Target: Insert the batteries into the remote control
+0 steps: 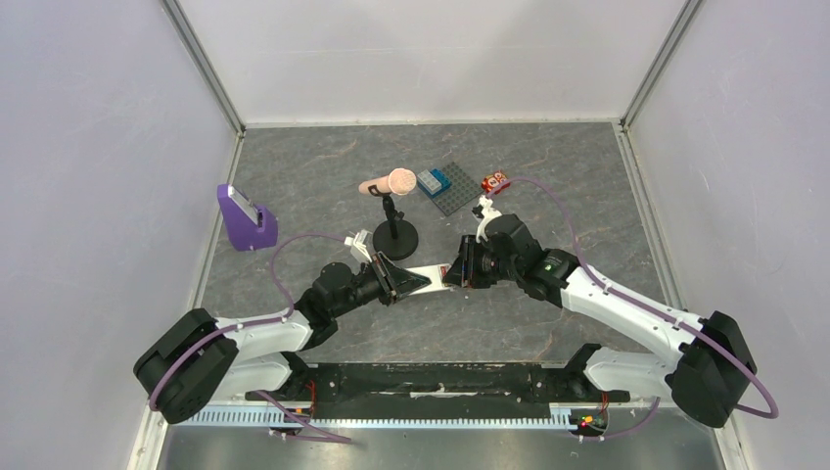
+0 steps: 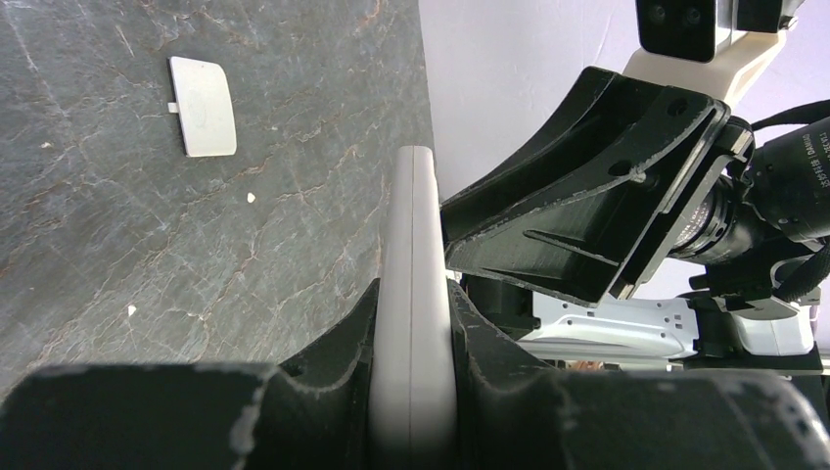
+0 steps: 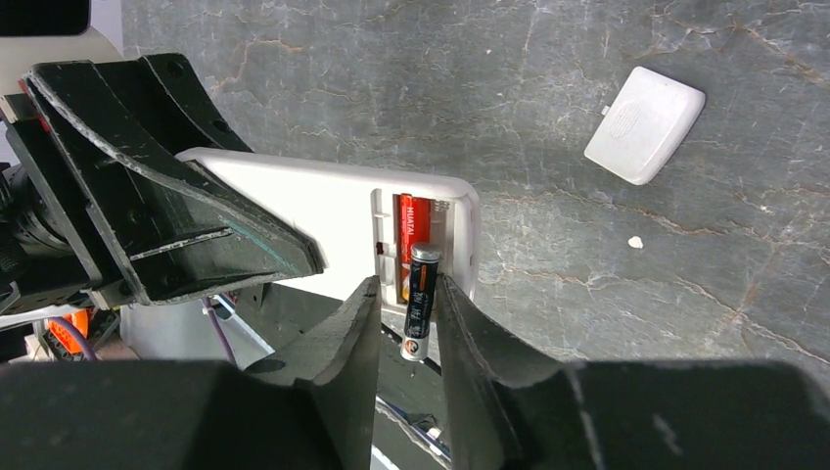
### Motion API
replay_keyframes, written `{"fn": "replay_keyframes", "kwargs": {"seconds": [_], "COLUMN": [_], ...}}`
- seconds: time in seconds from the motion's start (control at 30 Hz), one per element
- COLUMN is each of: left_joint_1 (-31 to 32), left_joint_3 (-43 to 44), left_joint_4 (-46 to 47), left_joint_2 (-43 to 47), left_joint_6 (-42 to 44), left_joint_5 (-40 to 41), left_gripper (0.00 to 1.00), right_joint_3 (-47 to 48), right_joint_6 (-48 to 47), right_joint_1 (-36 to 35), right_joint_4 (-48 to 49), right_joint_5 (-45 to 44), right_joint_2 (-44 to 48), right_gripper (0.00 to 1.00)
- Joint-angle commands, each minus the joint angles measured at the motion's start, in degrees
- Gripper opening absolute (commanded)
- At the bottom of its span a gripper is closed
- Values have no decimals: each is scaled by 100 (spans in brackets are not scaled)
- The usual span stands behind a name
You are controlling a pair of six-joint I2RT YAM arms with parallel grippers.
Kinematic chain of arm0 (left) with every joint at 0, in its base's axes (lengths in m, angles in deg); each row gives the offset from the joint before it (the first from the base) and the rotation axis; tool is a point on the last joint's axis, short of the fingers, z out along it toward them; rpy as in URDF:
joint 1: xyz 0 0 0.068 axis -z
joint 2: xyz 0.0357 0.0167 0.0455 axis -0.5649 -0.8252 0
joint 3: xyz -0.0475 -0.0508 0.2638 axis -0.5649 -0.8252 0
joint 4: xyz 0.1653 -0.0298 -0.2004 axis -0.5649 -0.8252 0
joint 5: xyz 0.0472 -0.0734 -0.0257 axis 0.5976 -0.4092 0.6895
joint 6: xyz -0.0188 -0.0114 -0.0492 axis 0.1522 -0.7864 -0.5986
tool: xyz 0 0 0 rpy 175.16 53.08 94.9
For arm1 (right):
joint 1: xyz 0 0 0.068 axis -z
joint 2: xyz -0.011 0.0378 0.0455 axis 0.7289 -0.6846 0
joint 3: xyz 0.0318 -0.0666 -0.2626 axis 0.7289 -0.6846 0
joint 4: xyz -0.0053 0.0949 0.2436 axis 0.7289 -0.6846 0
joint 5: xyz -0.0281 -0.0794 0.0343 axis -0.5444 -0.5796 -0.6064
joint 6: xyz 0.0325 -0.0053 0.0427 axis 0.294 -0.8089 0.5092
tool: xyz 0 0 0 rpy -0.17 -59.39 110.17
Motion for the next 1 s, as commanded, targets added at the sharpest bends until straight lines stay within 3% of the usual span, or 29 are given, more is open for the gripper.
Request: {"fn": "replay_keyframes", "kwargs": {"seconds": [0.0, 0.2, 0.53, 0.8, 0.97], "left_joint_1": [-18, -20, -20, -21, -20], "left_joint_3": [-15, -15, 21, 106, 150], "left_joint_4": [667, 652, 659, 748, 822], "left_joint_2": [47, 45, 62, 113, 156], "left_joint_6": [99, 88, -151, -568, -1143], "left_joint_5": [-20, -6, -2, -11, -14], "left_gripper": [2, 2, 2, 2, 2], "right_joint_3": [206, 294, 445, 349, -361], "right_joint_6": [-5, 5, 17, 72, 182], "right_joint_1": [6, 11, 15, 24, 28], "right_joint_4": [-143, -199, -203, -17, 716], "right_joint_5": [-385, -516, -660, -895, -947], "right_joint_2": [0, 63, 231, 847, 1544], "right_gripper": [32, 41, 44, 63, 71]}}
